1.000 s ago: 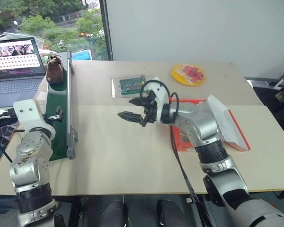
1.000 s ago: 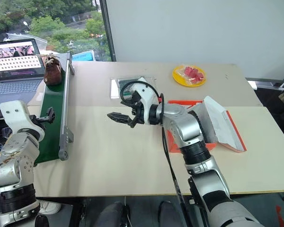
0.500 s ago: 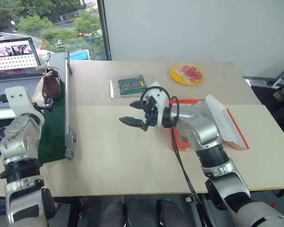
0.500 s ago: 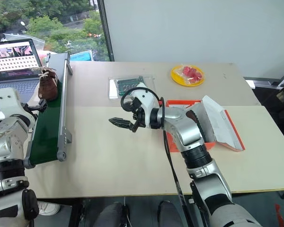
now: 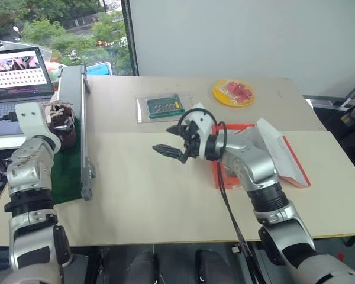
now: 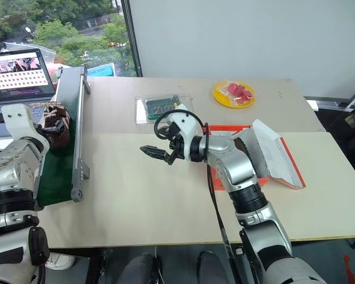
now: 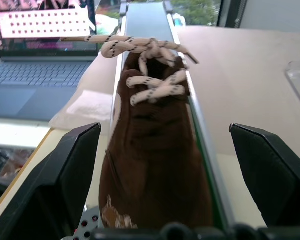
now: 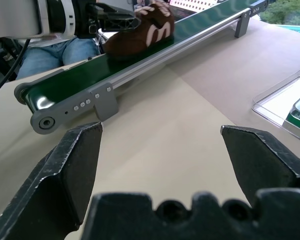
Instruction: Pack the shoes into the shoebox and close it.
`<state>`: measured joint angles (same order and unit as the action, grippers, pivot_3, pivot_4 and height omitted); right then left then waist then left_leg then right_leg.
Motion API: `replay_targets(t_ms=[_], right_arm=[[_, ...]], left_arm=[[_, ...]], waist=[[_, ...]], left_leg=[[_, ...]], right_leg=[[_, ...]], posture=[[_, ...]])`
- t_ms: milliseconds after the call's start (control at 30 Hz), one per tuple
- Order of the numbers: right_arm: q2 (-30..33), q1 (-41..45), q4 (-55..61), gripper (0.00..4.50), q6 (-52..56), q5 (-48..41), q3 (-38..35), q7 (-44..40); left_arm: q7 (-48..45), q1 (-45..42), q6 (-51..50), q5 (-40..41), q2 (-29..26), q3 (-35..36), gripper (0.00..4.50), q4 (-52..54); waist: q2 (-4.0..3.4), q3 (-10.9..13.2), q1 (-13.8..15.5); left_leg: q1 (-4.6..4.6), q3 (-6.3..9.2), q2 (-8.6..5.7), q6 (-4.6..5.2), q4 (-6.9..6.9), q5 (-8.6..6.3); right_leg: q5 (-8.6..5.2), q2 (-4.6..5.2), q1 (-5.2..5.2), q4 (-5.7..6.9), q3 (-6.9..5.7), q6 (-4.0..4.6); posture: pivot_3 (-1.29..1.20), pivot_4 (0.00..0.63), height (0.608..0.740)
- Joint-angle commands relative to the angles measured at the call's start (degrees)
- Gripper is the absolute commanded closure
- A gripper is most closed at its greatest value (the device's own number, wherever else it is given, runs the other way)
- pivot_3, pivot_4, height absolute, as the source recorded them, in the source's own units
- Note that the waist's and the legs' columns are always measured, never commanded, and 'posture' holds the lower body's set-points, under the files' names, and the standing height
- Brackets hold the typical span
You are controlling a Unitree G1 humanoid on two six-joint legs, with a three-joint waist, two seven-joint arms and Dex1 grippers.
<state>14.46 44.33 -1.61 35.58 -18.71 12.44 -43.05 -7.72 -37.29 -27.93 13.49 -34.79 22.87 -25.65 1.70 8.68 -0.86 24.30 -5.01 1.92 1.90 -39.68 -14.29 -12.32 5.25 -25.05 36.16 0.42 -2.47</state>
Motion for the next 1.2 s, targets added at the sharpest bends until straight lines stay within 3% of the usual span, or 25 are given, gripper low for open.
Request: replay_targets(t_ms=[33, 133, 233, 300, 333, 433, 567, 733, 967, 1200], right_arm=[[0.5, 1.1, 1.6, 0.0, -0.7, -0.1, -1.8, 0.2], [0.7, 1.5, 1.4, 0.0, -0.6, 0.1, -1.7, 0.5], [0.8, 1.8, 1.6, 0.0, -0.3, -0.1, -1.8, 0.7], [0.8, 1.9, 1.7, 0.0, -0.1, -0.1, -1.9, 0.7], [0.9, 1.9, 1.8, 0.0, 0.0, -0.2, -2.0, 0.8], [1.0, 2.1, 1.8, 0.0, 0.2, -0.1, -2.0, 0.9], [1.1, 2.5, 1.7, 0.0, 0.3, -0.1, -2.1, 1.0], [-0.8, 3.7, 1.6, 0.0, 2.9, -3.8, -6.0, 2.6], [-8.3, 11.8, -3.1, 0.0, 10.3, -19.4, -25.3, 14.3], [-8.2, 18.3, -12.0, 0.0, 10.7, -26.1, -37.2, 25.6]], left_arm=[[0.5, -0.2, -2.5, 0.0, -0.2, 0.2, 0.1, -0.5], [-4.2, 1.5, -6.6, 0.0, -0.4, -3.0, 0.1, -2.1], [-5.1, 2.3, -8.5, 2.6, 1.3, -1.2, 0.8, -1.3], [-5.0, 2.7, -8.1, 2.2, 1.4, -1.4, 1.67, -0.4], [-4.9, 2.6, -8.0, 2.4, 1.7, -1.1, 1.81, 0.1], [-3.5, 1.6, -6.1, 2.1, 2.0, -0.2, 2.93, 1.3], [-1.8, -1.1, -3.3, 1.7, 2.3, 0.1, 3.92, 3.3], [-3.2, -6.6, -3.5, 5.6, 4.9, 0.0, 3.92, 8.2], [-9.5, -14.0, -10.5, 12.8, 12.3, -7.5, 3.92, 20.2], [-10.0, -17.6, -16.8, 18.2, 20.0, -12.1, 3.92, 26.4]], waist=[[0.0, 0.0, 0.0], [0.0, 0.0, 0.0], [-0.06, 0.0, 0.2], [-0.06, 0.0, 0.4], [-0.07, 0.0, 0.5], [-0.06, 0.0, 0.9], [-0.06, 0.0, 1.1], [0.05, 0.0, 1.2], [0.08, 0.0, 1.2], [0.08, 0.0, 0.2]], left_leg=[[0.01, 0.0, 0.0, 0.0, 0.0, 0.0], [0.0, -0.02, -0.01, 0.0, 0.0, 0.0], [-0.08, -0.07, -0.01, 0.0, 0.01, 0.0], [-0.16, -0.07, -0.01, 0.32, 0.0, -0.18], [-0.24, -0.06, -0.01, 0.35, -0.01, -0.2], [-0.62, -0.03, 0.0, 0.38, 0.0, -0.22], [-0.64, 0.09, 0.0, 0.37, 0.0, -0.21], [-0.34, 0.14, 0.0, 0.34, -0.04, -0.2], [0.3, 0.13, -0.03, -0.13, -0.1, 0.08], [0.23, 0.15, -0.01, -0.11, -0.07, 0.09]], right_leg=[[0.0, 0.0, 0.0, 0.0, 0.0, 0.0], [0.0, 0.0, 0.0, 0.0, 0.01, 0.0], [0.0, 0.0, 0.03, 0.07, 0.0, 0.0], [0.0, 0.0, 0.14, 0.08, -0.03, 0.0], [0.0, 0.01, 0.22, 0.07, -0.04, 0.01], [-0.02, 0.02, 0.68, -0.04, -0.16, 0.04], [-0.04, 0.02, 0.71, -0.02, -0.23, 0.07], [-0.03, 0.03, 0.6, -0.06, -0.37, 0.08], [0.0, 0.05, 0.04, -0.05, -0.41, 0.04], [0.0, 0.03, 0.04, -0.02, -0.35, 0.04]], posture=[[0.0, 0.15, 0.74], [0.0, 0.15, 0.74], [0.0, 0.15, 0.74], [0.0, 0.15, 0.74], [0.0, 0.15, 0.74], [0.0, 0.15, 0.74], [0.0, 0.15, 0.74], [0.0, 0.15, 0.74], [0.0, 0.15, 0.74], [0.0, 0.15, 0.74]])
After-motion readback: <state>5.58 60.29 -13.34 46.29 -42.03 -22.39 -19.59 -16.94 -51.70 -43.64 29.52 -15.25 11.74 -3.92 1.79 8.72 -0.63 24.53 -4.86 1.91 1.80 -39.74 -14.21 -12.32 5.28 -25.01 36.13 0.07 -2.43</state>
